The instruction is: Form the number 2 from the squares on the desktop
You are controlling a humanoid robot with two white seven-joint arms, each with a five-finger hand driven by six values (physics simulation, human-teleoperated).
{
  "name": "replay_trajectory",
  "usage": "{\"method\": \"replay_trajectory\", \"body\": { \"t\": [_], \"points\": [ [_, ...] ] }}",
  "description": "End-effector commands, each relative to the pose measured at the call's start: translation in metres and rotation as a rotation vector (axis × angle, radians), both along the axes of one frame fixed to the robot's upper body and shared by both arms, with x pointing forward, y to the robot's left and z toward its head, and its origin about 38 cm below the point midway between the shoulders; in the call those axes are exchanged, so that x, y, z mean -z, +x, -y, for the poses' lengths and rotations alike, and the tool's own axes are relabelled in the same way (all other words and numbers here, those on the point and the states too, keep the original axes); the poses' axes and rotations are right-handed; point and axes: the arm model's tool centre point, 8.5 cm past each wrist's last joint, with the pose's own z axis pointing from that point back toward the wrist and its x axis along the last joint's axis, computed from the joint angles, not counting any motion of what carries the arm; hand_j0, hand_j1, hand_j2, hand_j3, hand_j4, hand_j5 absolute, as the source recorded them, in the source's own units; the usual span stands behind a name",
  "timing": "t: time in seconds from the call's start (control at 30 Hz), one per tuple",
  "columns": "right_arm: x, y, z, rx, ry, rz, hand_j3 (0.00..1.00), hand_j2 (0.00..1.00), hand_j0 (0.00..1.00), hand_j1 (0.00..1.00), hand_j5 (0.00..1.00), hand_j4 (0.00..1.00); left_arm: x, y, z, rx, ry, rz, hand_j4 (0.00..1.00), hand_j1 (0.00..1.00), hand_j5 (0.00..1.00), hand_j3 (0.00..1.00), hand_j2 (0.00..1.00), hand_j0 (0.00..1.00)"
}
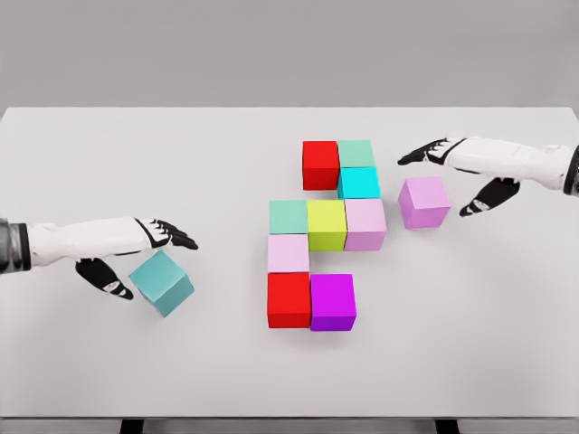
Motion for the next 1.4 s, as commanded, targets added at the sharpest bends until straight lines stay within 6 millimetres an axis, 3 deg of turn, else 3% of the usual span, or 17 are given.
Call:
{"method": "replay_trajectory", "body": {
  "t": [0.0, 0.5, 0.8, 0.93, 1.27, 1.37],
  "points": [
    [0.015, 0.002, 0.002, 0.018, 0.002, -0.044, 1.0, 1.0, 1.0, 1.0, 1.0, 1.0, 0.014, 0.001, 0.002, -0.006, 0.005, -0.033, 1.0, 1.0, 1.0, 1.0, 1.0, 1.0],
    [0.041, 0.018, 0.003, 0.067, 0.002, -0.104, 1.0, 1.0, 1.0, 1.0, 1.0, 1.0, 0.018, 0.0, 0.004, 0.003, 0.015, -0.044, 1.0, 1.0, 1.0, 1.0, 1.0, 1.0],
    [0.044, 0.029, 0.015, 0.113, 0.005, -0.112, 1.0, 1.0, 1.0, 1.0, 1.0, 1.0, 0.02, -0.001, 0.004, 0.007, 0.022, -0.049, 1.0, 1.0, 1.0, 1.0, 1.0, 1.0],
    [0.047, 0.031, 0.011, 0.109, 0.005, -0.117, 1.0, 1.0, 1.0, 1.0, 1.0, 1.0, 0.021, -0.002, 0.004, 0.009, 0.024, -0.053, 0.99, 0.99, 0.99, 0.99, 0.99, 0.99],
    [0.056, 0.029, 0.004, 0.092, -0.006, -0.14, 1.0, 1.0, 1.0, 1.0, 1.0, 1.0, 0.025, -0.004, 0.004, 0.01, 0.028, -0.063, 0.67, 0.67, 0.67, 0.67, 0.67, 0.67],
    [0.056, 0.029, 0.004, 0.092, -0.003, -0.141, 0.76, 0.76, 0.76, 0.76, 0.76, 0.76, 0.027, -0.005, 0.005, 0.014, 0.032, -0.071, 0.5, 0.5, 0.5, 0.5, 0.5, 0.5]
  ]
}}
